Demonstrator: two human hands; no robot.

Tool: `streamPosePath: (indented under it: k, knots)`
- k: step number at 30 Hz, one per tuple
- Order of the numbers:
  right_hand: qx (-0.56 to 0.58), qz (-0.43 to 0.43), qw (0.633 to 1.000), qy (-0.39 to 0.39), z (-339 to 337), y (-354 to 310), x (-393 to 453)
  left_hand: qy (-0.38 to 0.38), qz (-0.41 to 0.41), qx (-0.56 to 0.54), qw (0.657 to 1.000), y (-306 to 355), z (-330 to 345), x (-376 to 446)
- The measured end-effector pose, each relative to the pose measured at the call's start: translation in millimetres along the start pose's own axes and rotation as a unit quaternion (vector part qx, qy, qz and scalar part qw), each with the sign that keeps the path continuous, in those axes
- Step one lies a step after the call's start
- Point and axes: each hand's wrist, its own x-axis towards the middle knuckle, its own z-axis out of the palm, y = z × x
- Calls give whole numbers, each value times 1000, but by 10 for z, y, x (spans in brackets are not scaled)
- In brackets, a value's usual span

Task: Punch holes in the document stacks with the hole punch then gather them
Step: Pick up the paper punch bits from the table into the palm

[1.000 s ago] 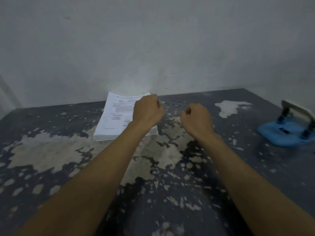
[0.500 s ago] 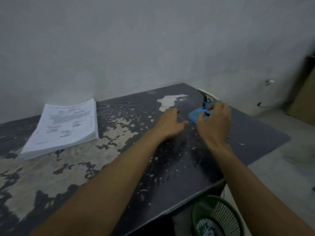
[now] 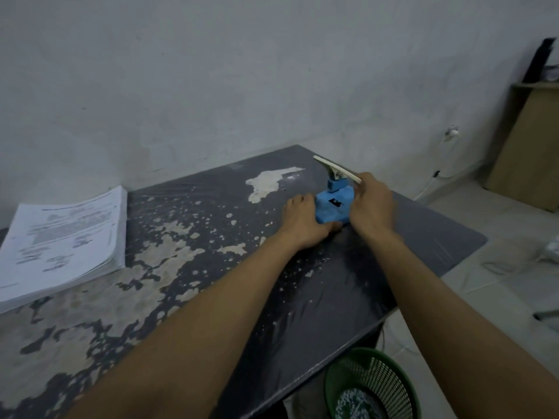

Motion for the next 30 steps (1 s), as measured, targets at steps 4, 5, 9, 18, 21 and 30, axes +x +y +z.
streamPosePath:
  k: [4, 5, 9, 18, 21, 30]
  knots:
    - [-14, -24, 999, 33, 15, -63, -58, 6, 5, 7, 1000, -66, -59, -10]
    - [-13, -32, 999, 39, 23, -109, -77, 10, 6, 3, 1000, -101, -86, -26]
    - [11, -60, 997, 45, 89, -395, -149, 38, 13, -3, 999, -299, -256, -86]
    - [70, -103, 992, -26, 560, -1148, -521, 95, 17, 96, 991, -1083, -865, -535]
    - [95, -113, 987, -55, 737, -1396, -667, 107, 9, 123, 987, -1312, -1014, -700]
    - [81, -139, 978, -132, 1164, -1869, -1032, 88, -59, 183, 977, -1797, -1250, -1019]
